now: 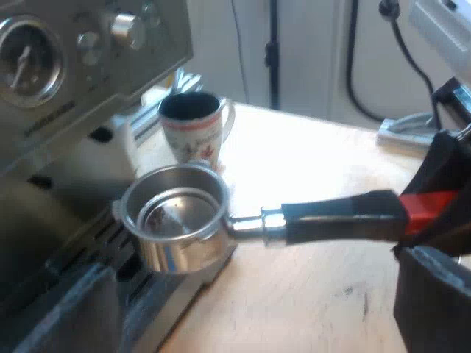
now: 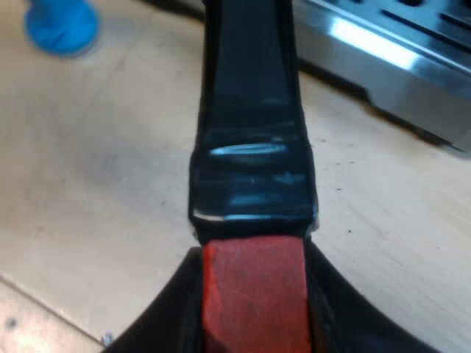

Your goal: Grind coffee beans and then tamp

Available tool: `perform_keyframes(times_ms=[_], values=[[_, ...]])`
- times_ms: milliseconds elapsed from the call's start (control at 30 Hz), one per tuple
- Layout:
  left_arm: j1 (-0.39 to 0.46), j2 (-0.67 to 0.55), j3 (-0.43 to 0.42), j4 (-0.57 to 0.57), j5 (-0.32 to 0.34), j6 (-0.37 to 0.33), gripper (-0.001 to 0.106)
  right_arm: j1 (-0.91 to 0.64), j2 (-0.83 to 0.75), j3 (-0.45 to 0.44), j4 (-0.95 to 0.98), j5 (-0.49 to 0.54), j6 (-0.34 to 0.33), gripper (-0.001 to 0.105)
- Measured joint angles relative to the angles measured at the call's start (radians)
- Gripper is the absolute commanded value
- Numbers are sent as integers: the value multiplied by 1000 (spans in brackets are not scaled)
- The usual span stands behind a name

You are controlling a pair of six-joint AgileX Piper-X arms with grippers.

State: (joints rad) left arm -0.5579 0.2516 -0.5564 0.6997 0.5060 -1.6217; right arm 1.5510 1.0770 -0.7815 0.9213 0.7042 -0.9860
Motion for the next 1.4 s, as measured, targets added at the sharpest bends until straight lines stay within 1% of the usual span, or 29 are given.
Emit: perform_keyframes(times_ms=[33,67,100,133,167,200,233,267,333,400,433,467,533,600,667,733,833,933,1067,1200,1333,1400], values=[[0,-3,-11,44,-14,5,78,2,-1,0,0,-2,-11,0],[0,-2,-11,48,-14,5,78,10,-6,1,0,-3,-11,0],[0,-2,-11,61,-19,5,78,18,-12,1,-8,-31,-98,0],[0,-2,-11,70,-27,5,78,18,-13,1,-13,-46,-147,0],[0,-2,-11,73,-31,5,78,18,-13,1,-13,-46,-147,0],[0,-2,-11,81,-40,5,78,18,-13,4,-25,-50,-187,0],[0,-2,-11,98,-61,5,78,8,-15,37,-134,-111,-337,0],[0,-2,-11,105,-67,5,78,7,-15,45,-151,-127,-353,0],[0,0,-11,123,-83,5,78,-12,-19,105,-242,-173,-394,0],[0,9,-11,133,-86,5,78,-26,-19,131,-277,-198,-427,0],[0,24,-11,139,-85,5,78,-51,-19,181,-314,-242,-479,0],[0,32,-11,141,-87,5,78,-59,-19,188,-326,-251,-489,0],[0,90,-11,152,-88,11,78,-91,-19,220,-358,-298,-507,0],[0,137,-11,152,-90,20,78,-119,-16,232,-376,-322,-512,0],[0,174,-11,152,-102,27,78,-142,-11,248,-396,-331,-522,0],[0,229,-11,152,-108,27,78,-166,2,269,-421,-342,-546,0],[0,290,-11,148,-112,27,78,-180,29,299,-454,-383,-554,0],[0,336,-11,137,-112,27,78,-181,64,323,-487,-402,-554,0],[0,355,-11,137,-122,27,78,-181,99,329,-498,-405,-554,0],[0,356,-11,136,-154,27,78,-181,145,329,-511,-407,-554,0],[0,356,-11,141,-159,27,78,-181,185,329,-528,-404,-554,0],[0,364,-13,161,-181,27,78,-181,209,327,-545,-401,-547,0]])
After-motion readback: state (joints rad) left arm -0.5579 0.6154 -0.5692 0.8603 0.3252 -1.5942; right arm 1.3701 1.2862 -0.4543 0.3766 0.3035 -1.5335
